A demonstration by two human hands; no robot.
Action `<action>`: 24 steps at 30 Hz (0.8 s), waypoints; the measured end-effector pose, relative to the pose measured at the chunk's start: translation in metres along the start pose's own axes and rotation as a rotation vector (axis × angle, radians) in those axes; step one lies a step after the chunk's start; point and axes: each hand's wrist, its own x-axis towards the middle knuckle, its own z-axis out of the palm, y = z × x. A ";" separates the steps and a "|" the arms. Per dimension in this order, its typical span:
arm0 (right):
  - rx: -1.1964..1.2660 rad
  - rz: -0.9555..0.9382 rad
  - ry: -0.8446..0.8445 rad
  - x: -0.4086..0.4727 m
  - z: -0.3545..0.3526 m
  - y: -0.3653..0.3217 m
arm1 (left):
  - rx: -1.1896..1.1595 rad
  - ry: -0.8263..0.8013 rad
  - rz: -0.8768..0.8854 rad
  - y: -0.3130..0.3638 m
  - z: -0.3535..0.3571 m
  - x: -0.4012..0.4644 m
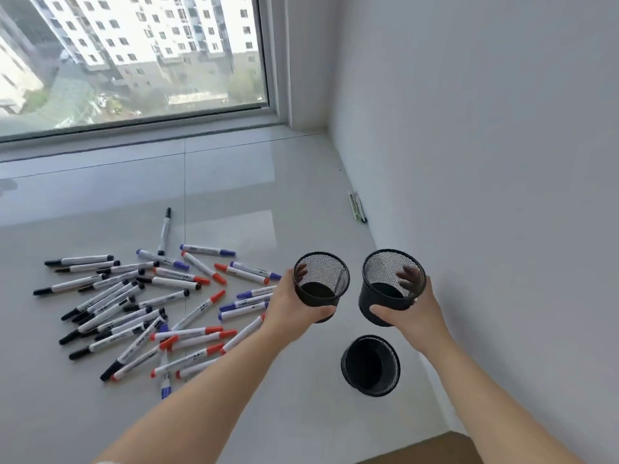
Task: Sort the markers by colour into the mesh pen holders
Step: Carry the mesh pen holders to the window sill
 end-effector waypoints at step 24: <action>-0.157 0.026 0.097 0.028 0.018 0.068 | 0.091 0.033 -0.038 -0.025 0.073 0.074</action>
